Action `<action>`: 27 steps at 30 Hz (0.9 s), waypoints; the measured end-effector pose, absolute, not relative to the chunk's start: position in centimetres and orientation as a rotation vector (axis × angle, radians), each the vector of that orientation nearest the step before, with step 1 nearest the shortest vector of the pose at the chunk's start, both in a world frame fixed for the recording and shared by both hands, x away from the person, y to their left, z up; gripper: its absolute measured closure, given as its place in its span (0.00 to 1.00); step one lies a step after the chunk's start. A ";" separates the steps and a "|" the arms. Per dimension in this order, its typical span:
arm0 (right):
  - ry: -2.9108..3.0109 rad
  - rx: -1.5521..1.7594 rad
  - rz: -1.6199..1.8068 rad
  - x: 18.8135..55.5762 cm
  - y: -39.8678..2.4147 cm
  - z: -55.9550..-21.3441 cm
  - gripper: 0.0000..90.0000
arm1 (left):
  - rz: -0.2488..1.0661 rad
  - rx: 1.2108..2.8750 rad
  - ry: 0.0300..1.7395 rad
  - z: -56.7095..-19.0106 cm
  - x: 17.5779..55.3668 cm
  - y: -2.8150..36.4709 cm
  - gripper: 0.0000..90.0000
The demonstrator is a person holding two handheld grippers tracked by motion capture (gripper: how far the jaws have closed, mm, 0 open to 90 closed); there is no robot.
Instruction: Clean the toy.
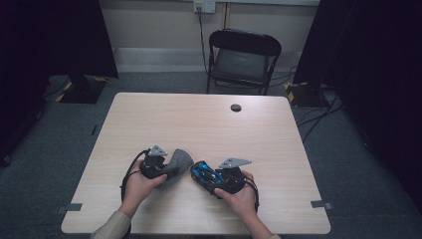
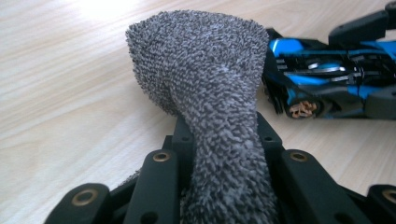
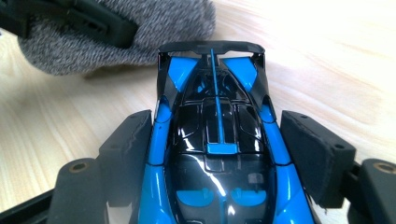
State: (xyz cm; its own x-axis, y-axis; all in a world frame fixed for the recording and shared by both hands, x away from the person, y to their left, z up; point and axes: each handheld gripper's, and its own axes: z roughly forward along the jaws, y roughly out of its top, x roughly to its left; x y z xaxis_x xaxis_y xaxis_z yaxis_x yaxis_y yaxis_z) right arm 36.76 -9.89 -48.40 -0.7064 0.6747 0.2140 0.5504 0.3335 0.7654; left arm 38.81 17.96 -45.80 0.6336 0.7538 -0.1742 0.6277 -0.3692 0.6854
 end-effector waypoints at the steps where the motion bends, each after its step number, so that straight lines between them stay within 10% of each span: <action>1: 2.452 1.127 1.313 36.7 -9.7 -48.5 0.30 | 0.212 2.107 1.076 -45.7 38.8 18.1 0.77; 27: 2.463 1.038 1.212 36.1 -8.0 -49.6 0.30 | 0.238 2.072 1.086 -45.9 38.7 18.8 0.77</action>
